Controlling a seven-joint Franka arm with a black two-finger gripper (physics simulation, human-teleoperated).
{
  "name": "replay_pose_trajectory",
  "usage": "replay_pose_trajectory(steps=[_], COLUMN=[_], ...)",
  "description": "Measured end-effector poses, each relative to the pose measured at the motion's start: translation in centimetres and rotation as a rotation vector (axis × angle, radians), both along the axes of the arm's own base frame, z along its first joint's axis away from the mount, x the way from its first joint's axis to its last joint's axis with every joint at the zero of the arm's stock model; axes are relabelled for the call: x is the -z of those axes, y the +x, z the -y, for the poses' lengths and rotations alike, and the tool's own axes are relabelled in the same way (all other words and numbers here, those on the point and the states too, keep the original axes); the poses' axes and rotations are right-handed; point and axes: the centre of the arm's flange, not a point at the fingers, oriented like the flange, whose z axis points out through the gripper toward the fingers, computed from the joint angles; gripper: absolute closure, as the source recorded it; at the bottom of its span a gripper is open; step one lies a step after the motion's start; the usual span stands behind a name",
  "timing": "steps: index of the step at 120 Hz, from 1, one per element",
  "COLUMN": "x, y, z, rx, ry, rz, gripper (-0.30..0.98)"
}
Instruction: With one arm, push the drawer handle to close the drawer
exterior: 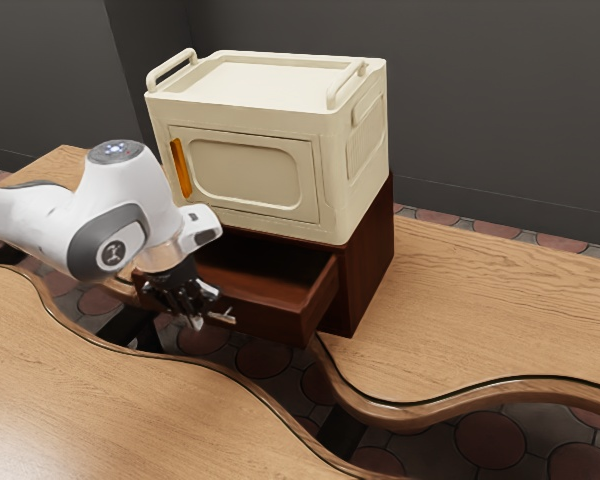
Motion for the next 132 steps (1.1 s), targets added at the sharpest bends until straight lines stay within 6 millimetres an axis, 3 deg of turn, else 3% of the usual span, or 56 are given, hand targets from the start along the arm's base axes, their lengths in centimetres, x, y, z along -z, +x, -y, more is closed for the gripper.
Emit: replay_pose_trajectory(steps=[56,109,132], x=[-0.8,-0.8,-0.8], y=[4.8,9.7,11.7], z=[-0.4,1.0,-0.3], rx=[0.048,0.146,0.142], ry=[0.046,0.075,0.087], rz=[0.032,0.058,0.070], gripper=[0.78,0.79,0.79])
